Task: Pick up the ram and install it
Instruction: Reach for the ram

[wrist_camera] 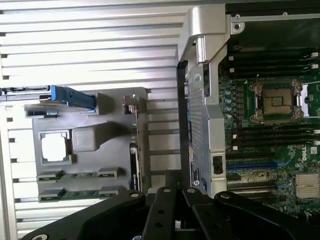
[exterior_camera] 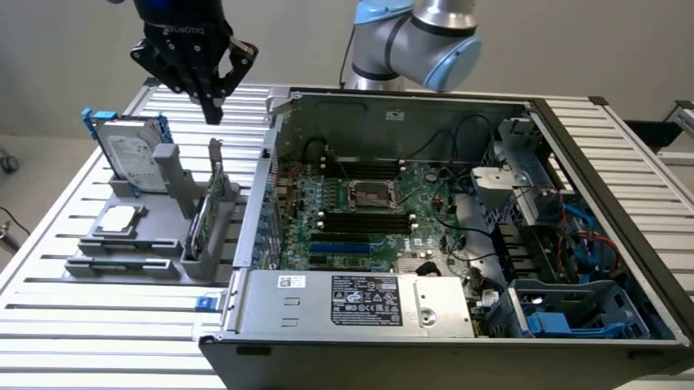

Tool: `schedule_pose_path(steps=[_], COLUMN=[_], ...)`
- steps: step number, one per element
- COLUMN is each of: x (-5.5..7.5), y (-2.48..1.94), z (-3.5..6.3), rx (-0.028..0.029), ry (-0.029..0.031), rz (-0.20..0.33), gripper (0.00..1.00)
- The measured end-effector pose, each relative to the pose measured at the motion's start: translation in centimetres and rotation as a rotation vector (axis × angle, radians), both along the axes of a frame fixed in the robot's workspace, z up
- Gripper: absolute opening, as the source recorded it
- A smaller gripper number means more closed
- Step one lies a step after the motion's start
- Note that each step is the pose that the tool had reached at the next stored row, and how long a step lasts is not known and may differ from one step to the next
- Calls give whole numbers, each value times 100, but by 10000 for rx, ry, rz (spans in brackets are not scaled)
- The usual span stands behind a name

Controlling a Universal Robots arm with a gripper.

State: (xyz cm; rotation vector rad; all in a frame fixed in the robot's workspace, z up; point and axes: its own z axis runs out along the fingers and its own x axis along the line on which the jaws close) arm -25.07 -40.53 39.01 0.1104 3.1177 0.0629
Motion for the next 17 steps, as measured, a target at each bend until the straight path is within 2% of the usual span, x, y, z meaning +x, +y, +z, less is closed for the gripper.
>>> schedule_pose_path(steps=[17], x=[-769], y=[-34], z=[-54], rx=[-363], ry=[-1], rz=[1], gripper=[11])
